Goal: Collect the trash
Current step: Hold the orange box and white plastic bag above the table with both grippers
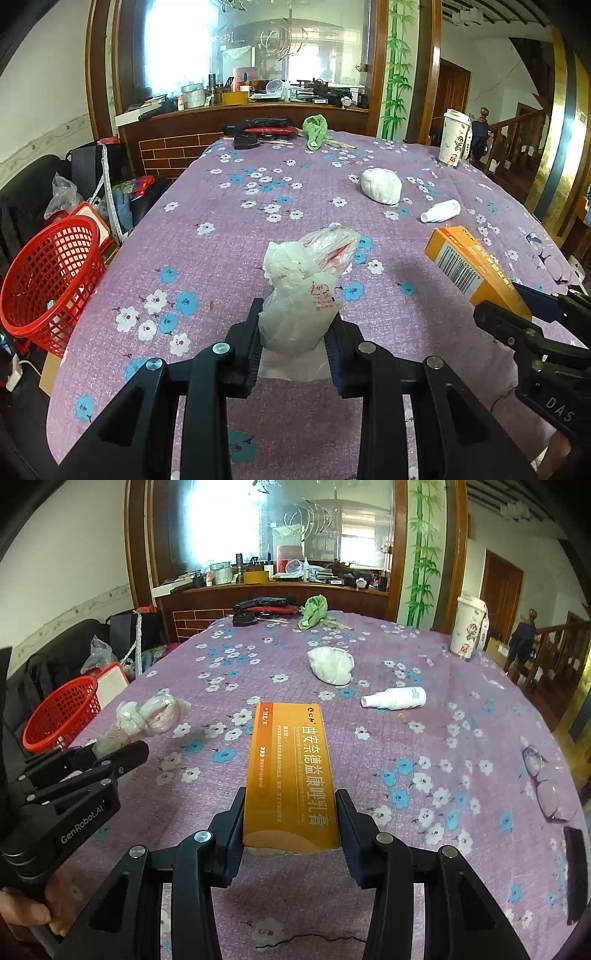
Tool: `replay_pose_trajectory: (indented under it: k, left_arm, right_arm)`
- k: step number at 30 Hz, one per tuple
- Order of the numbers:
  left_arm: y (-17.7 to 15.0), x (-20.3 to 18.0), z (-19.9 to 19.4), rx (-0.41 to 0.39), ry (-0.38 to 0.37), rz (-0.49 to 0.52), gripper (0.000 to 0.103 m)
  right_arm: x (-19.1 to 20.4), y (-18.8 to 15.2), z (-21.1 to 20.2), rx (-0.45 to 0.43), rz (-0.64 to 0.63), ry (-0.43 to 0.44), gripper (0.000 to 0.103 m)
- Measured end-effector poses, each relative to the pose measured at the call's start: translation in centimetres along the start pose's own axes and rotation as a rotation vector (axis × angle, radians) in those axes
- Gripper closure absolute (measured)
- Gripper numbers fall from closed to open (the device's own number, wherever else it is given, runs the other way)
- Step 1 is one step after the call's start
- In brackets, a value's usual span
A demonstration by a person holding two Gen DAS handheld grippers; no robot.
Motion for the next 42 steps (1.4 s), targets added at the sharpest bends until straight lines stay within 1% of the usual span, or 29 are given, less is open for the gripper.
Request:
replay_pose_trajectory:
  k: [7,18,35,42]
  left_arm:
    - [-0.2,-0.4,0.4,0.003,0.005,0.01,0.074]
    - [-0.3,-0.6,1.2,0.012,0.009,0.015,0.074]
    - [-0.4,-0.1,1.6,0.021,0.018,0.01,0.074]
    - [-0.3,0.5,1.6,0.02,0.016,-0.007,0.074]
  right_arm:
    - [-0.4,0.0,0.6,-0.002,-0.019,-0.03,0.054]
    - [-0.6,0.1,1.3,-0.007,-0.041,-0.053,0.054]
    - [0.4,0.3,1.6,-0.014,-0.088,-0.077,0.054]
    - [0.9,0.6,1.8,-0.013,-0.122,-0.097,0.054]
Point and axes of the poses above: each gripper's, at about its wrist camera, not at the fingertips, and z roughly the way its jaws point, x to its left, y to its top, the point moved 10 cm from there along z, roughly the way its jaws point, and after that the axes turned 10 degrees about y, right-handed, at the moved point
